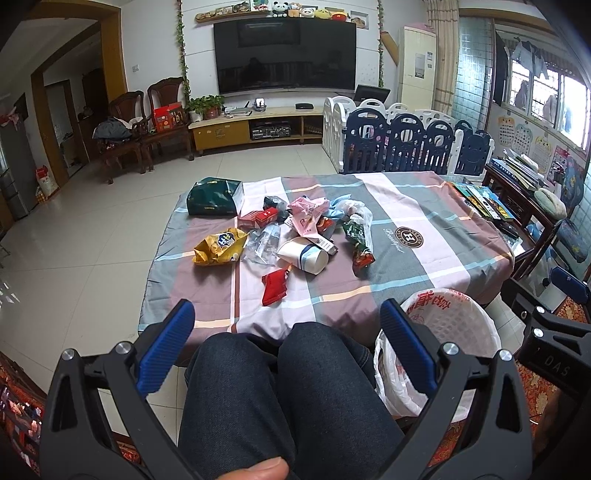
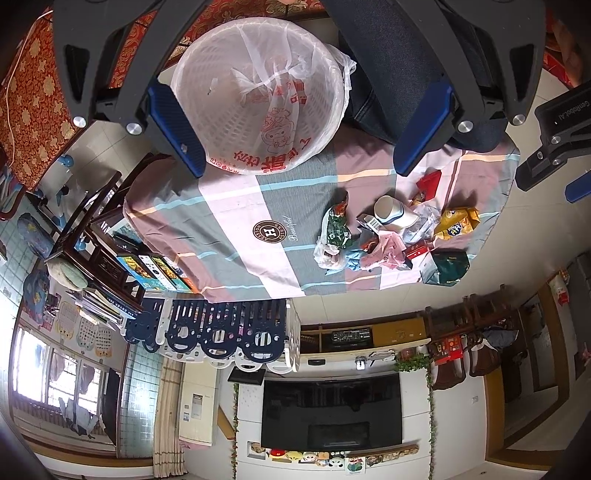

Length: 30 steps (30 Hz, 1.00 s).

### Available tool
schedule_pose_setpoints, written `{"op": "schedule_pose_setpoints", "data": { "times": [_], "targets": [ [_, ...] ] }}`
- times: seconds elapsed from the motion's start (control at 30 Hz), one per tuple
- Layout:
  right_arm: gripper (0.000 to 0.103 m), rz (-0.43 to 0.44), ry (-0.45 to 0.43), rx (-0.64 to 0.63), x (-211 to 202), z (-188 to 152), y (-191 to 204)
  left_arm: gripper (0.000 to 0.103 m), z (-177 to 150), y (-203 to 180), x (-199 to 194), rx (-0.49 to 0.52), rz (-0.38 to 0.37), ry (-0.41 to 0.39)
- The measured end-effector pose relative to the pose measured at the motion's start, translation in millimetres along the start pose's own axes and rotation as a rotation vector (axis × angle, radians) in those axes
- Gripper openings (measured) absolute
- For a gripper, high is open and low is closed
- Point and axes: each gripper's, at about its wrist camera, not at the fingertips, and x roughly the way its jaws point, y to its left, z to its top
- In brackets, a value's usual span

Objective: Collect trash

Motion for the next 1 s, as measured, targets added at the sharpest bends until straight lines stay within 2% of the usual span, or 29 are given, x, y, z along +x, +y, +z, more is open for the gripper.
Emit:
{"op": "schedule_pose_setpoints", "data": {
  "times": [1.0],
  "targets": [
    [0.100,0.001,0.004,0.004,0.8,0.0,-2.2,0.100,1.5,-1.0,0.1,0.000,0.001,0.002]
  ]
}}
